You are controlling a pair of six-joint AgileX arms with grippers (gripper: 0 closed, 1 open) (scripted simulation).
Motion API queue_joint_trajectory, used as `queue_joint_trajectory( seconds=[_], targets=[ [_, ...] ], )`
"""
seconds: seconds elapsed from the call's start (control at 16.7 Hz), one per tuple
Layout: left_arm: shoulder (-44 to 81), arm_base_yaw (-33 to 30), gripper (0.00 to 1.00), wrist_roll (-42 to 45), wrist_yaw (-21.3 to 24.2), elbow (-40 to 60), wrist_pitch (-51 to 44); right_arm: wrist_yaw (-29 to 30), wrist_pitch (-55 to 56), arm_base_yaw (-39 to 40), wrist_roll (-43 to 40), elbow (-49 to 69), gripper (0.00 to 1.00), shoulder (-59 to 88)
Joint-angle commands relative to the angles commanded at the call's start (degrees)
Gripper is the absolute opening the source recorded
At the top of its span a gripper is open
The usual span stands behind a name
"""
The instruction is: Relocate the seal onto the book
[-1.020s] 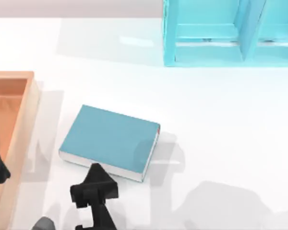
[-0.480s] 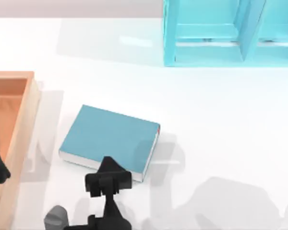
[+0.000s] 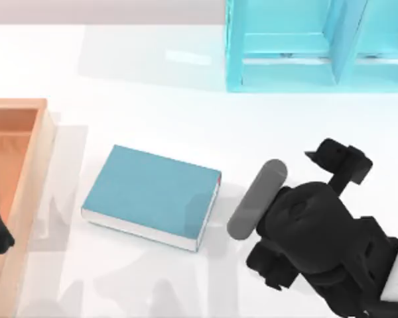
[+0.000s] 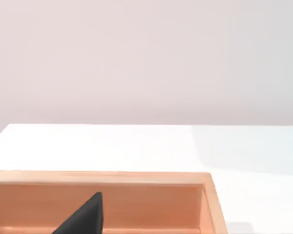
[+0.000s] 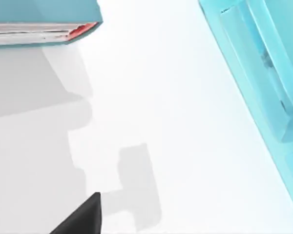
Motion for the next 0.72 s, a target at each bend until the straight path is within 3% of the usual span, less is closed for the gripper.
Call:
queue_joint_trajectory(
  seconds=[0.42,0.72],
  targets=[
    [0.0,0.0,1.0,0.0,0.0,0.0,0.0,-25.4,0.9,-31.1,12.7,-23.8,1.0,-47.3],
    [0.0,0.0,1.0,0.0,0.0,0.0,0.0,-37.4,1.2,-49.8,20.7,-33.7,1.0,-70.7]
  ],
)
